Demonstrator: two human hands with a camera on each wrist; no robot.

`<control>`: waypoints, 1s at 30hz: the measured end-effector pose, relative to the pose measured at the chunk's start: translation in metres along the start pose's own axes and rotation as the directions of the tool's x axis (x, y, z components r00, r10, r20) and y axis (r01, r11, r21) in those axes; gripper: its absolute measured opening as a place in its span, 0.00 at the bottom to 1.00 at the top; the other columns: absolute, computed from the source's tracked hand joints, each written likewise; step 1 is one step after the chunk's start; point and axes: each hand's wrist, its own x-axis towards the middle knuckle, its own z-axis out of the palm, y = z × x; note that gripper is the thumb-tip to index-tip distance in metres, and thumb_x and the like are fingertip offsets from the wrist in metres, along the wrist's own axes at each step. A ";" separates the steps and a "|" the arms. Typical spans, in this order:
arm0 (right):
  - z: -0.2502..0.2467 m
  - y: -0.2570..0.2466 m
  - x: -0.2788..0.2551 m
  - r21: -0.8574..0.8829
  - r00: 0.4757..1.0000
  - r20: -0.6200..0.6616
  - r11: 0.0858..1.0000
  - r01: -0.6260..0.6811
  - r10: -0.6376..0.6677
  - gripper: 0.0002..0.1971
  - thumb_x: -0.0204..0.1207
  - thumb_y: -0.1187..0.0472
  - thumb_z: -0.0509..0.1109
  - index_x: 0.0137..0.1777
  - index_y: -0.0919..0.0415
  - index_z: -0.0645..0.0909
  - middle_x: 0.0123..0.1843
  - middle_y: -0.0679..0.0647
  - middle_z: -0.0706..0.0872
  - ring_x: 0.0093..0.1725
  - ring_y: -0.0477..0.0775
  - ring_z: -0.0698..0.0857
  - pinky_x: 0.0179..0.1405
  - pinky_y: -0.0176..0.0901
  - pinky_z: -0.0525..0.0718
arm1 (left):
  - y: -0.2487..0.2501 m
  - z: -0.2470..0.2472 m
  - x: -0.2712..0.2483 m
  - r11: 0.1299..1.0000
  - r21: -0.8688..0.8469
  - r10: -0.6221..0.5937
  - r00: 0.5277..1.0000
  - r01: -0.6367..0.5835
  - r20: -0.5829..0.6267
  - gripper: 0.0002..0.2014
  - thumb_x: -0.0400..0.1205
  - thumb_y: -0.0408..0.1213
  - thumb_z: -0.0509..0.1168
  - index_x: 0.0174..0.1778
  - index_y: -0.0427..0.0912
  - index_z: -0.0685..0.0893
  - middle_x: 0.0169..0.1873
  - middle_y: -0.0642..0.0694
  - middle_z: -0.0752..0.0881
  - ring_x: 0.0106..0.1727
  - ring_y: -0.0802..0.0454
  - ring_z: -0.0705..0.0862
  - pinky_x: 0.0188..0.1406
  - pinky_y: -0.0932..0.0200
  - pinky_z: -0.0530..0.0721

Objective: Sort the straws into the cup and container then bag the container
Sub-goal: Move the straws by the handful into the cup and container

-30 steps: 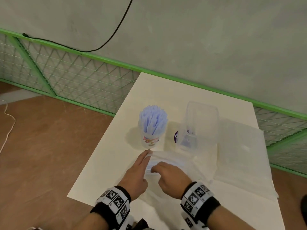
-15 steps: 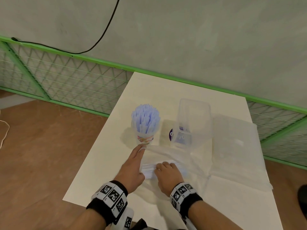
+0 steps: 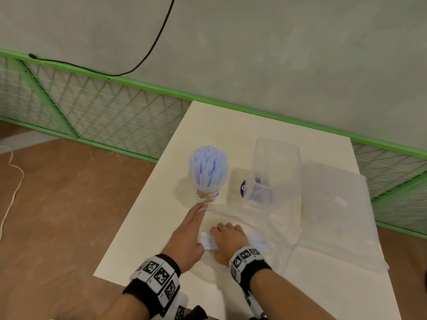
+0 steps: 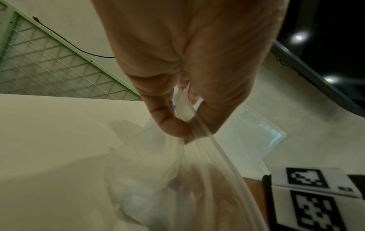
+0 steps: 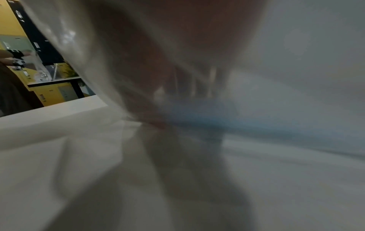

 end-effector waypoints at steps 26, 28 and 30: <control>-0.003 0.028 -0.044 0.247 0.986 0.164 0.968 -0.043 0.002 0.15 0.74 0.49 0.69 0.60 0.50 0.82 0.56 0.57 0.88 0.55 0.63 0.86 0.51 0.47 0.83 | -0.008 0.004 0.011 0.997 0.052 0.051 0.999 -0.051 0.005 0.44 0.69 0.22 0.60 0.82 0.52 0.59 0.82 0.64 0.52 0.61 0.49 0.81 0.49 0.71 0.74; -0.009 0.028 -0.046 0.300 0.995 0.065 0.950 -0.088 0.072 0.12 0.77 0.46 0.66 0.54 0.51 0.82 0.53 0.57 0.88 0.53 0.62 0.86 0.46 0.45 0.79 | -0.011 0.003 0.012 0.997 0.059 0.050 0.999 -0.050 -0.001 0.44 0.69 0.21 0.60 0.82 0.51 0.59 0.82 0.63 0.52 0.64 0.48 0.80 0.51 0.72 0.73; -0.021 0.029 -0.053 0.452 0.990 -0.065 0.889 -0.082 0.124 0.12 0.78 0.44 0.65 0.43 0.52 0.78 0.46 0.56 0.88 0.47 0.61 0.85 0.39 0.44 0.74 | -0.015 0.002 0.014 0.997 0.062 0.039 0.999 -0.038 -0.019 0.44 0.69 0.21 0.60 0.83 0.51 0.59 0.83 0.62 0.52 0.68 0.49 0.78 0.53 0.71 0.73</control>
